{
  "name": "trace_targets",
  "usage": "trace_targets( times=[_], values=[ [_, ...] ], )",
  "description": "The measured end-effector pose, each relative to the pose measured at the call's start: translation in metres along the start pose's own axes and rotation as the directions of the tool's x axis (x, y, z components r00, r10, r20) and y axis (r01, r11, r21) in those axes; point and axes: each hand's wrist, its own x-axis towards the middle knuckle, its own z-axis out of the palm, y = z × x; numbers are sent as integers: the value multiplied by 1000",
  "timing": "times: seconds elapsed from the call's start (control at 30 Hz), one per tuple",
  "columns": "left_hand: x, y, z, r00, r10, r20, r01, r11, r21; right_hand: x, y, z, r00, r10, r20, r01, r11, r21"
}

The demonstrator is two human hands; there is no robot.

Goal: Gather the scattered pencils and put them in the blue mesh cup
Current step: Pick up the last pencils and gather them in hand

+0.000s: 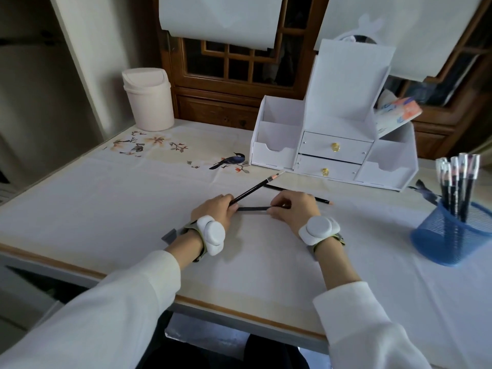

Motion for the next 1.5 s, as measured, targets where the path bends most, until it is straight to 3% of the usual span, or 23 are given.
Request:
trace_targets(
  times=[0.2, 0.33, 0.73, 0.93, 1.2, 1.5],
  values=[
    [-7, 4, -6, 998, -58, -24, 56, 995, -87, -2, 37, -37, 944, 111, -310, -109, 994, 23],
    [-8, 6, -9, 998, -57, -22, 55, 992, -110, -5, 57, -48, 939, 187, -288, -224, 969, -103],
    [-10, 6, -11, 999, -49, -22, 46, 990, -137, -5, 57, -47, 961, 211, -177, -248, 943, -222],
    [-12, 7, -12, 999, -40, -27, 35, 985, -170, -4, 49, -43, 946, 187, -265, -138, 971, 195],
    [-13, 6, -13, 999, -22, -25, 17, 982, -186, -1, 46, -40, 973, 107, -206, -44, 957, 288],
    [-12, 6, -12, 999, -24, -32, 17, 978, -208, 0, 41, -41, 968, 119, -221, -21, 915, 402]
  ],
)
